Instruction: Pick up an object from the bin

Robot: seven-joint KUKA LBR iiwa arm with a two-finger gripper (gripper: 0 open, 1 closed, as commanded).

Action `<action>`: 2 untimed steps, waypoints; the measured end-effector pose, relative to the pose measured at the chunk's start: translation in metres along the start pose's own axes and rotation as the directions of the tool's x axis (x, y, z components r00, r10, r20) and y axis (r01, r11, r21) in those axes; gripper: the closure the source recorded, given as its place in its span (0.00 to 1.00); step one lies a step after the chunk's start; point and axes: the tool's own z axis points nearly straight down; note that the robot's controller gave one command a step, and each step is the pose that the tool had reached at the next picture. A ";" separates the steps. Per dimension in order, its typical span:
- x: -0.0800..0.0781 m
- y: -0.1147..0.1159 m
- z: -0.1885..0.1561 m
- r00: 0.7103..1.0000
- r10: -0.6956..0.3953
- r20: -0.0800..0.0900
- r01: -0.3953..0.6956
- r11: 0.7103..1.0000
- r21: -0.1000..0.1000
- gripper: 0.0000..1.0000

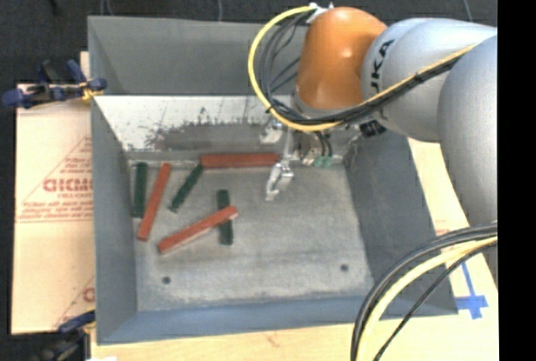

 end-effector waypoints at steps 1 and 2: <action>0.000 0.000 0.000 1.000 0.000 0.000 0.000 1.000 0.000 0.00; 0.003 0.019 0.002 0.995 -0.103 0.000 0.103 0.995 0.005 0.00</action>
Offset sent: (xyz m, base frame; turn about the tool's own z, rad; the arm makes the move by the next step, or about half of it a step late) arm -0.0131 0.0879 -0.0118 -0.4068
